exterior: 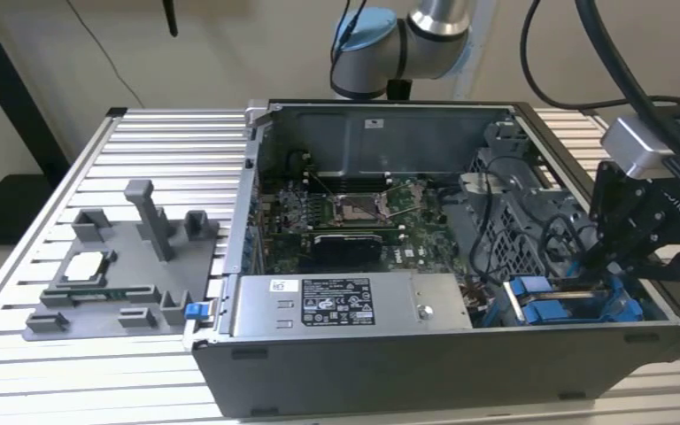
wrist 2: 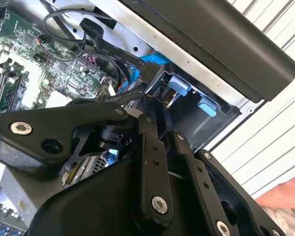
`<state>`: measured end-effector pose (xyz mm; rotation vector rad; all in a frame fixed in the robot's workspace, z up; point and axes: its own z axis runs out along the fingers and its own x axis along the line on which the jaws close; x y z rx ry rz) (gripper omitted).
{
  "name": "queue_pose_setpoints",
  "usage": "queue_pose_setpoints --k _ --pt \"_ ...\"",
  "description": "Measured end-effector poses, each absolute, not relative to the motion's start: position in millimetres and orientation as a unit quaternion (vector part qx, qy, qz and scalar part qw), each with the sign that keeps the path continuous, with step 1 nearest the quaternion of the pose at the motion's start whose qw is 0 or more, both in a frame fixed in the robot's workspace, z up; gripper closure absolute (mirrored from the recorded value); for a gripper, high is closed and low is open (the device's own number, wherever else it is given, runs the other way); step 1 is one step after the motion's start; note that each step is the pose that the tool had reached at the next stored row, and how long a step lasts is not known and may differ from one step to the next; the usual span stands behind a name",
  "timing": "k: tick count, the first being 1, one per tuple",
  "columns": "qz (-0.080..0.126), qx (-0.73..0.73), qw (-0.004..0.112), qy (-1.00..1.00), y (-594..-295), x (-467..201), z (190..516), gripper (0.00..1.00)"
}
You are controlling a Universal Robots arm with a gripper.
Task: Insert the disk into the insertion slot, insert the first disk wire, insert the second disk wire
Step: 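Insert the first disk wire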
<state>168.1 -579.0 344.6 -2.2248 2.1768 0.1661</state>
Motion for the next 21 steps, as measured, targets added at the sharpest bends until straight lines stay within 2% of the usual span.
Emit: queue_pose_setpoints --k 21 --pt "0.053 -0.708 0.013 0.705 -579.0 168.0 338.9 1.00"
